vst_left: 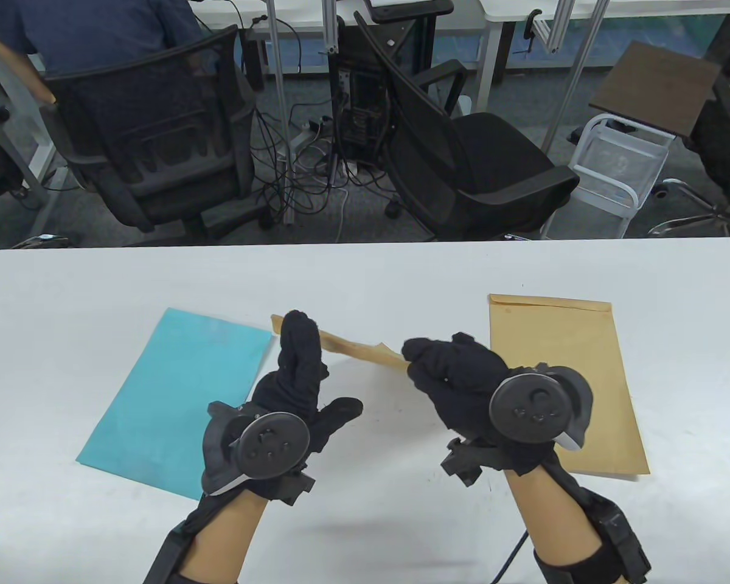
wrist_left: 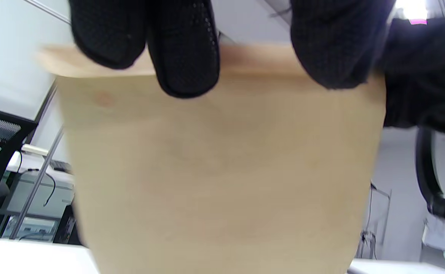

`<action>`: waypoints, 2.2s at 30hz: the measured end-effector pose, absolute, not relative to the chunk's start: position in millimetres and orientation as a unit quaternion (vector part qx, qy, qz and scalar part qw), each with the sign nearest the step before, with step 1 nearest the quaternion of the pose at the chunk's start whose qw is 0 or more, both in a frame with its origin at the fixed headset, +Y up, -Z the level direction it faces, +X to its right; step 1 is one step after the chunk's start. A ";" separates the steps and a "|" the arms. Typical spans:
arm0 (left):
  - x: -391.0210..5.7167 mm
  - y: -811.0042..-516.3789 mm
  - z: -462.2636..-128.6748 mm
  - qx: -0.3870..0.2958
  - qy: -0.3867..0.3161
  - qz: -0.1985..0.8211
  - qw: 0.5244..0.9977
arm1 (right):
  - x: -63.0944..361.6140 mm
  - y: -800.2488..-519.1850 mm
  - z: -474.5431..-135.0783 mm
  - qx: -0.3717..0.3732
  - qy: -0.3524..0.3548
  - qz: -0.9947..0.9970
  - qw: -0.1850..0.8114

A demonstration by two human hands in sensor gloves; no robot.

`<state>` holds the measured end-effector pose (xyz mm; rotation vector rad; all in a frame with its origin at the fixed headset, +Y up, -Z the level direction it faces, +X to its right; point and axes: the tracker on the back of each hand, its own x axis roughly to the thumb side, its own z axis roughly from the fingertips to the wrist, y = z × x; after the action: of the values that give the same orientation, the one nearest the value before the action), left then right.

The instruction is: Stuff flat paper into A4 envelope

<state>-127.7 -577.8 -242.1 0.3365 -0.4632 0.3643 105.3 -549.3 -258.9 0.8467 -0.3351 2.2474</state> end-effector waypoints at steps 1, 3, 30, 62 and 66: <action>-125.0 -581.1 -243.2 0.141 -0.225 0.175 0.948 | 97.0 -553.4 -258.3 0.347 -0.097 0.862 0.356; -122.6 -587.5 -244.5 0.095 -0.218 0.181 0.954 | 85.0 -558.9 -256.7 0.379 -0.053 0.851 0.359; -199.7 -676.3 -259.1 0.070 -0.171 0.370 0.910 | 115.8 -665.2 -297.6 0.287 0.011 0.926 0.246; -208.0 -745.6 -225.6 -0.024 -0.170 0.225 0.959 | 50.1 -771.2 -366.5 0.164 0.180 0.969 0.046; -207.0 -745.2 -224.8 -0.027 -0.177 0.217 0.960 | 53.8 -773.3 -382.7 0.151 0.277 0.948 0.047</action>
<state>-207.0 -745.2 -224.8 -0.0540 -0.3582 0.4399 53.8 -773.3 -382.7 0.4614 0.8440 2.8909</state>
